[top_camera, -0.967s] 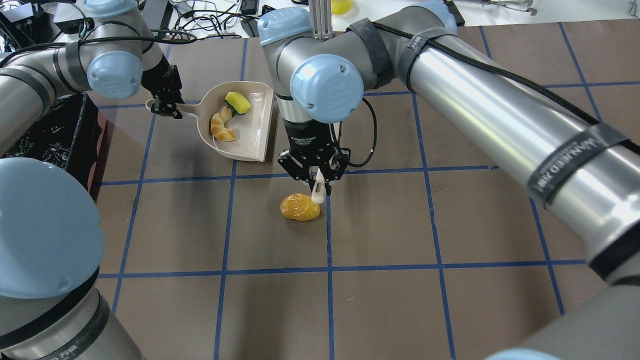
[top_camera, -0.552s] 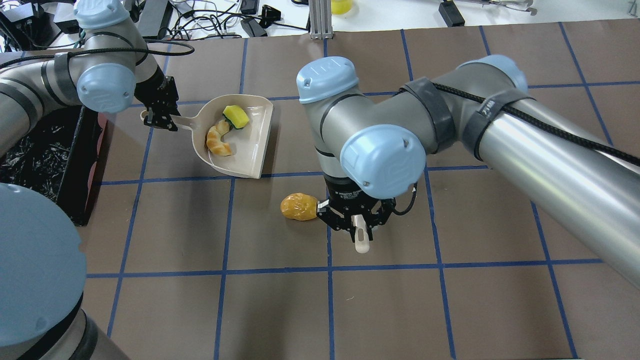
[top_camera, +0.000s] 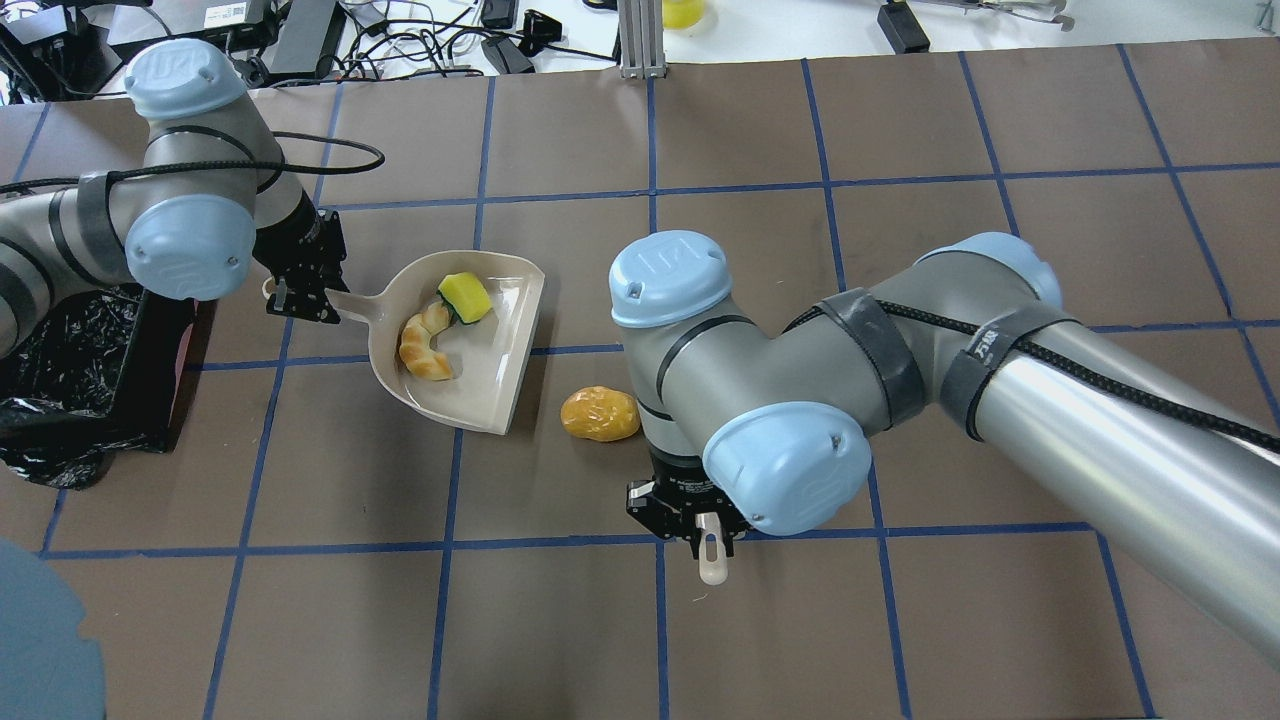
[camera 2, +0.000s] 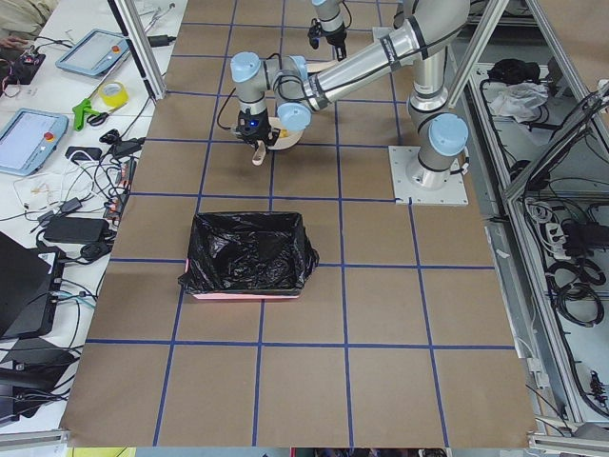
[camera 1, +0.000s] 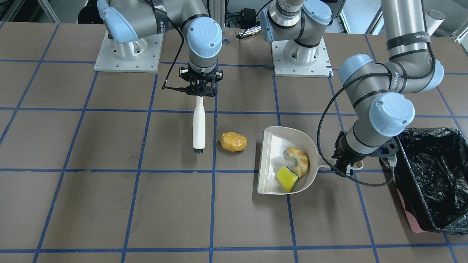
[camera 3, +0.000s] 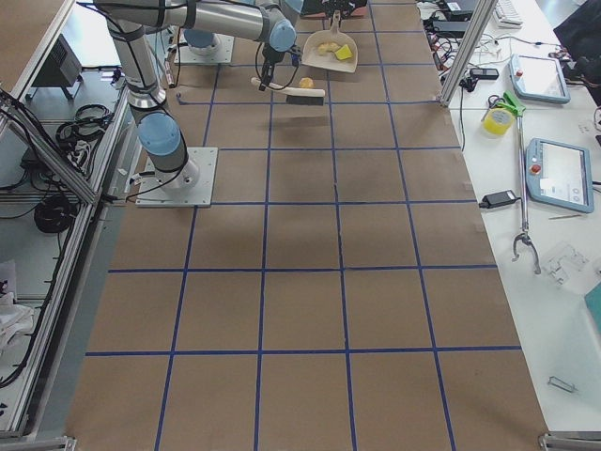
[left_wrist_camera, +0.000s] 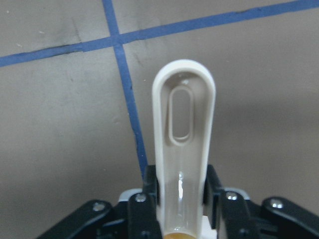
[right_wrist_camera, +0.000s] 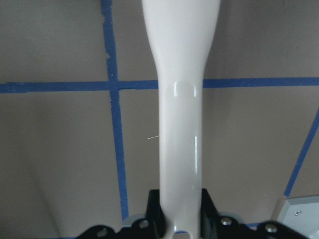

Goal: Sweep and dump trash into bin
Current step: 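Move the brush with the right gripper behind the yellow potato toy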

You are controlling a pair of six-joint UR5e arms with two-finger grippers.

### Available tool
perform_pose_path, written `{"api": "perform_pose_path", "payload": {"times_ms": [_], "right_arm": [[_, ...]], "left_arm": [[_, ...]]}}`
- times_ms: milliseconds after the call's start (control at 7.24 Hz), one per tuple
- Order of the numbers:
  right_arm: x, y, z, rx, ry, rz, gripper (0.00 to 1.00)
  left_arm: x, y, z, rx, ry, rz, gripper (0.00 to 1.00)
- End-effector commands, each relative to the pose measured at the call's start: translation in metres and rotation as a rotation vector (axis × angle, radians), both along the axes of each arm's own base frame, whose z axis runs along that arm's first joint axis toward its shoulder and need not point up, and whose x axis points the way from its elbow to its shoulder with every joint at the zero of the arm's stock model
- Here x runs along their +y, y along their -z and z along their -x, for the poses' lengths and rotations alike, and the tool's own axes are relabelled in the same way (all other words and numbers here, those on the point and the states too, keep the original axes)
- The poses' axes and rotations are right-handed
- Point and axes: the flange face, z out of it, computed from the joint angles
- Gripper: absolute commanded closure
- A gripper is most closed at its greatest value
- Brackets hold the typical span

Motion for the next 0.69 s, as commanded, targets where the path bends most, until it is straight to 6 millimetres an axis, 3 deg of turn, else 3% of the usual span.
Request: {"api": "perform_pose_path", "payload": {"times_ms": [0, 276, 552], "right_arm": [[0.007, 0.012, -0.017, 0.001, -0.008, 0.001, 1.0], [0.006, 0.016, -0.018, 0.002, -0.007, -0.004, 1.0], [0.002, 0.023, -0.02, 0.002, -0.003, 0.0, 1.0]], "left_arm": [[0.037, 0.01, 0.006, 0.001, -0.008, -0.012, 1.0], [0.063, 0.023, 0.01, -0.005, -0.016, 0.017, 1.0], [0.071, 0.026, 0.011, -0.009, -0.013, 0.027, 1.0]]}}
